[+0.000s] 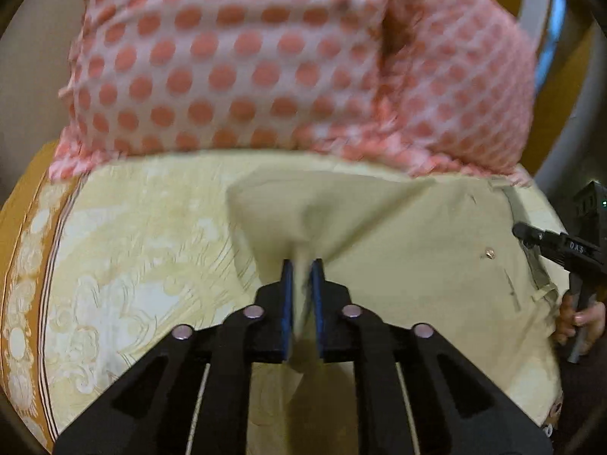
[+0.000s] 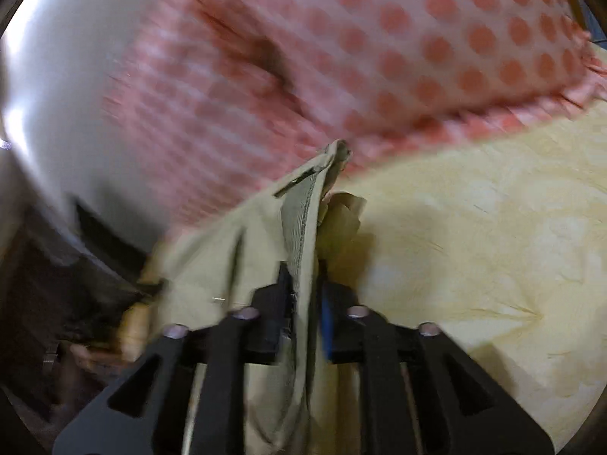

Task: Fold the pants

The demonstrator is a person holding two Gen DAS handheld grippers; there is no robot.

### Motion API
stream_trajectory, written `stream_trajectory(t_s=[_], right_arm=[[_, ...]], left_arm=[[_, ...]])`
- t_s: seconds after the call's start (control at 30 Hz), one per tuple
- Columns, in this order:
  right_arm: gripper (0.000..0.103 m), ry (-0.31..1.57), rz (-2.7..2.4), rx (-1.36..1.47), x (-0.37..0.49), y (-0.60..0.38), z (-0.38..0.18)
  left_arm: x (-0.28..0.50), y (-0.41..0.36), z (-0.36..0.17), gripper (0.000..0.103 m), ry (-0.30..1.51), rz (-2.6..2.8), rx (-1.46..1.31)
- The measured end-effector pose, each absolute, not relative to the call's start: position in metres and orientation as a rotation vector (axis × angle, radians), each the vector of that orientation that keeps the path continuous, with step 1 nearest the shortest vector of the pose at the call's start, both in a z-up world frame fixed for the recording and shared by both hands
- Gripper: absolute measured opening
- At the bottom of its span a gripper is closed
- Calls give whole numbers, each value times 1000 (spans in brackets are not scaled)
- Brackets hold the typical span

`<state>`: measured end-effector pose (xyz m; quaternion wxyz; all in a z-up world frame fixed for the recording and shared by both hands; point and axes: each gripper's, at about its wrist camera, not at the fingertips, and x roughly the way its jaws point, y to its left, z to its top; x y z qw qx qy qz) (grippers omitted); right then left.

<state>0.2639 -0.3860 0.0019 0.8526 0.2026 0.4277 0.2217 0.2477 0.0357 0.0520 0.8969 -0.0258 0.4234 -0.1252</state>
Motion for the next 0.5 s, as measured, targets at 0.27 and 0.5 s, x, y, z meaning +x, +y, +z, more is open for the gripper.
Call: stream_trajectory(t_s=[0.27,0.5], right_arm=[[67,780,700,487,210,-380,35],[78,935,498,463,211,-363,12]], left_arm=[[186,34,77,40,758,-378,-144],[203,5,30,40,952,-303,-83]])
